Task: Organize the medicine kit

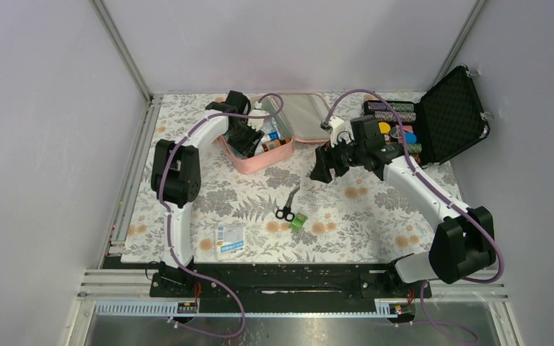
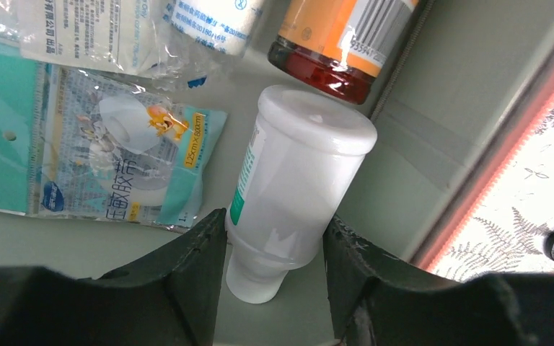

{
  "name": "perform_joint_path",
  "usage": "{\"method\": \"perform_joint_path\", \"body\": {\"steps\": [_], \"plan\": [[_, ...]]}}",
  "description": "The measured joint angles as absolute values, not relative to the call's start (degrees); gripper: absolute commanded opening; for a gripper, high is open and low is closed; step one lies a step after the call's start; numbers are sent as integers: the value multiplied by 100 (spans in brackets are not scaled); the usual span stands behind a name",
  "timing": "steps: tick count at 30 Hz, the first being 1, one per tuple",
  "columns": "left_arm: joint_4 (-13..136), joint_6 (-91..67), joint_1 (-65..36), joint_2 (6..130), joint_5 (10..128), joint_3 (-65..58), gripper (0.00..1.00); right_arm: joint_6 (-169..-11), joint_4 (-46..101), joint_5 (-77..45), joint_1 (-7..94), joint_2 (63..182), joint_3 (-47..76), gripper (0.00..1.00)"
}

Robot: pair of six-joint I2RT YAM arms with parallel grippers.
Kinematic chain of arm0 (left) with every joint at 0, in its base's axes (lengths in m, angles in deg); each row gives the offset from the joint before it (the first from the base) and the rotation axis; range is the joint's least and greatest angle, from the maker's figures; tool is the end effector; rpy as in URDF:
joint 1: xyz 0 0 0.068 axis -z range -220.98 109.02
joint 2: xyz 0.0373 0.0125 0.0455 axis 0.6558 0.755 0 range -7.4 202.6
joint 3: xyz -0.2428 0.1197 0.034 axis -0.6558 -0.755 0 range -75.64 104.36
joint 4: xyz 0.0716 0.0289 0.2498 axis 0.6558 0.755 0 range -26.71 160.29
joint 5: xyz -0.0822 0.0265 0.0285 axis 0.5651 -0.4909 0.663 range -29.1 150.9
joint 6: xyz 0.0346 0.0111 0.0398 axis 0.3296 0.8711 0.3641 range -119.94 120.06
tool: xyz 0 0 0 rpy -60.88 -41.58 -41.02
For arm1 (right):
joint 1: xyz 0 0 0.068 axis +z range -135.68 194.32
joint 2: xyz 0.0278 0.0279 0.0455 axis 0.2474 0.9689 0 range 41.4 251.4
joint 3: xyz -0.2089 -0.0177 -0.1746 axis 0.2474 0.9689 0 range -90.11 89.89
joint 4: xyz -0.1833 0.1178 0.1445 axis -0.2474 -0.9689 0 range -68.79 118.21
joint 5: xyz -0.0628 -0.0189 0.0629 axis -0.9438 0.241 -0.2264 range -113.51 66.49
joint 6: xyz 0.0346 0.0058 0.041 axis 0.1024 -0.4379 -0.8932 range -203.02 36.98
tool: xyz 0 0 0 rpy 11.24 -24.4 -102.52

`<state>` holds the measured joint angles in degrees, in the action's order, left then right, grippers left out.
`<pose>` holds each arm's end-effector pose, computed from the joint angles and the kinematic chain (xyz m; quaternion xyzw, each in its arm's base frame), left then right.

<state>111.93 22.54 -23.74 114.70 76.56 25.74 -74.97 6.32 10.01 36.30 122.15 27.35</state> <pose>0.4258 -0.1423 0.2053 0.3541 0.9084 -0.1257 0.1834 0.2786 0.1336 0.2877 -0.3424 0.8070 0.3085 0.3692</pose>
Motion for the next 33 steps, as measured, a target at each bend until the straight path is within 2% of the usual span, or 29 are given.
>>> {"method": "perform_joint_path", "body": {"steps": [5,20,29,33], "plan": [[11388,2306,-2335,11722,7558,2791,53,-7499,634,1003,3630,12279,2735,77],[11587,2588,-2322,11527,7413,2937,75,-7499,634,1003,3630,12311,2735,77],[11053,2942,-2322,9993,7813,2325,74,-7512,632,1007,3630,12414,2733,77],[11010,2883,-2305,10109,8279,2297,66,-7512,630,1007,3630,12416,2733,77]]}}
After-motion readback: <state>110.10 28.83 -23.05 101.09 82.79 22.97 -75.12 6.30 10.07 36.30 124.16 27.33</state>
